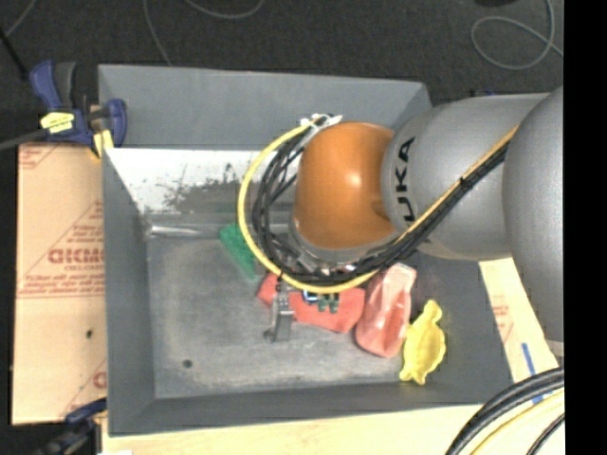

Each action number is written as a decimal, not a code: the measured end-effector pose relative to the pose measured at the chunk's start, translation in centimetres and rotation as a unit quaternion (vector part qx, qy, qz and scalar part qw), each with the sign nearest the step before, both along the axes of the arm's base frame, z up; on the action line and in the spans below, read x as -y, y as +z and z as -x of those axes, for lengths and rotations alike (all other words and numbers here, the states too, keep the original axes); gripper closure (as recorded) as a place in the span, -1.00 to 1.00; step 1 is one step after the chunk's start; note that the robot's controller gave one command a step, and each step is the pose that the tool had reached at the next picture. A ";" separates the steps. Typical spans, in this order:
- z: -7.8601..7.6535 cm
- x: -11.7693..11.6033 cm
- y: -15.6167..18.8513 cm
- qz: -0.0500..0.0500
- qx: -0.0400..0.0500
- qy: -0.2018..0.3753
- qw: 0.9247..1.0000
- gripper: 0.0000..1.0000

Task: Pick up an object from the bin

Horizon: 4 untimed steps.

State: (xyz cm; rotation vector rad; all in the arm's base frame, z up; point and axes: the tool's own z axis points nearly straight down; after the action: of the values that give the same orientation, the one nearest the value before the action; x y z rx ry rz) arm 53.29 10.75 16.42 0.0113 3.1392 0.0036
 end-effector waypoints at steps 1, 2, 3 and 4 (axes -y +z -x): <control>-3.0 3.1 -1.5 -0.002 0.003 -0.003 1.000 -1.00; -5.1 6.8 -3.3 0.001 0.002 -0.027 1.000 -1.00; -4.6 6.7 -3.6 0.001 0.003 -0.031 1.000 -1.00; -4.0 8.4 -4.5 0.000 0.003 -0.030 1.000 -1.00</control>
Offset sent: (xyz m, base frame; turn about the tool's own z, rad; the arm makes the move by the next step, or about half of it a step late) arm 0.0298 -0.0456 -0.0460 0.0838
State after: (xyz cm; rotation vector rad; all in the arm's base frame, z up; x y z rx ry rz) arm 57.27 2.37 11.88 0.1051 3.1318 0.0031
